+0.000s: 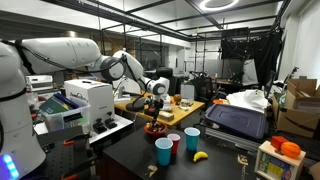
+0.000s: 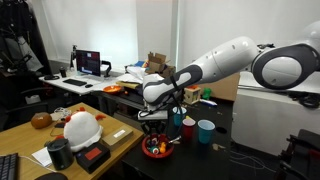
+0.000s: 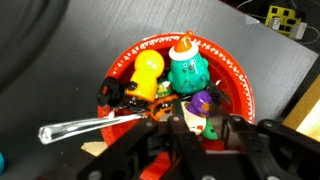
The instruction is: Put some of the things in the bowl into the blue cup at the back of the line of cups
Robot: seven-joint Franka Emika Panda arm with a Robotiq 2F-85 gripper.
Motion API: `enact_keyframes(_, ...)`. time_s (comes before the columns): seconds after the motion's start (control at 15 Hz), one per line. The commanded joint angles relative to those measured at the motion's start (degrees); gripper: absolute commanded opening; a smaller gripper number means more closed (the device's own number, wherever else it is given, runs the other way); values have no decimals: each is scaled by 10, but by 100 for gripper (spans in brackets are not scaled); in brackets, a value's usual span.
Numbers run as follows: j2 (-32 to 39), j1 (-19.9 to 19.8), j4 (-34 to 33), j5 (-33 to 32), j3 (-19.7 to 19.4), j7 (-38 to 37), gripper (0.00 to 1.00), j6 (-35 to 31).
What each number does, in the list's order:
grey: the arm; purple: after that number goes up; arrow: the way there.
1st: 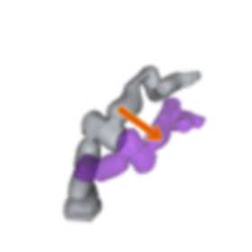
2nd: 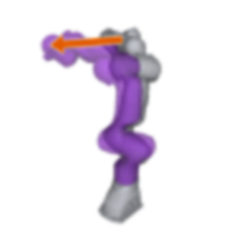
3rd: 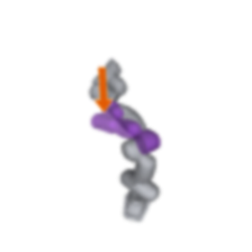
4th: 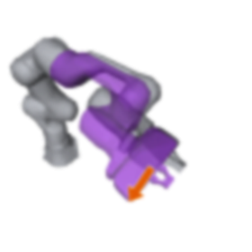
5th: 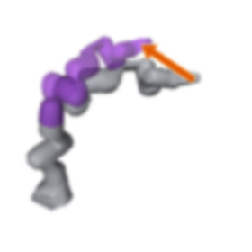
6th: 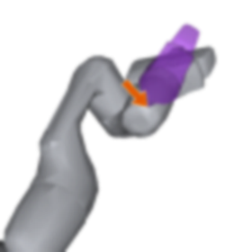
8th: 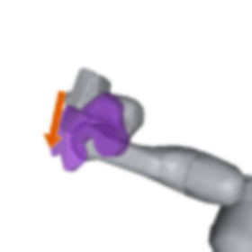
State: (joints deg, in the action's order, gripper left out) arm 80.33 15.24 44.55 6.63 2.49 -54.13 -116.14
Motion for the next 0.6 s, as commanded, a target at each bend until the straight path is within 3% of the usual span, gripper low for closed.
enact_keyframes(0.0,5,10,-16,-9,-5,-1,65,21)
enact_keyframes(0.27,0,12,-12,-22,-8,3,96,16)
enact_keyframes(0.53,2,10,-11,-32,-13,3,100,7)
